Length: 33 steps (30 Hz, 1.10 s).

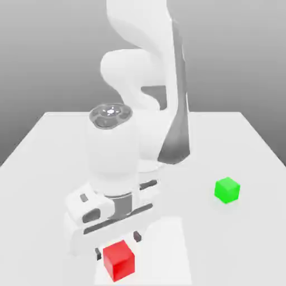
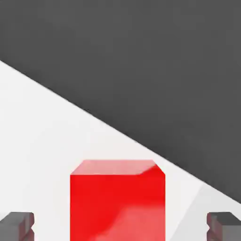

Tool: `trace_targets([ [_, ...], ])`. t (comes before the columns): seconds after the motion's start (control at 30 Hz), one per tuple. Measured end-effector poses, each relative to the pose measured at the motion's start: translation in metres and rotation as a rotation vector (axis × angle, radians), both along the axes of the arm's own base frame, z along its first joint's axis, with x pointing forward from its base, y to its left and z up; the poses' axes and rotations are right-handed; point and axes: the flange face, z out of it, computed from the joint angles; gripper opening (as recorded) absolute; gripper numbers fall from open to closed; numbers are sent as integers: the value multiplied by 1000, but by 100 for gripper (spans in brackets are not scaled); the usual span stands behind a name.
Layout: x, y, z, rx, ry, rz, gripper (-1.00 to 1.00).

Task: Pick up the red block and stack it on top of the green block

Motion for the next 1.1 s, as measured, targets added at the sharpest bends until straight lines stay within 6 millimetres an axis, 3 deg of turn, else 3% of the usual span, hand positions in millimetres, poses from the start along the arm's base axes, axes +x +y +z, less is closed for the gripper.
trace_targets([
  [0.23,0,0,-1,0,2,0,-100],
  [0.4,-1,5,52,3,2,16,-100],
  [0.53,-31,98,69,32,12,334,-100],
  [0.67,-98,211,81,48,18,783,-100],
  [0.83,-182,266,93,37,14,1205,-100],
  [0.97,-251,295,92,7,6,1533,-100],
  [1.1,-262,300,64,0,4,1596,-100],
])
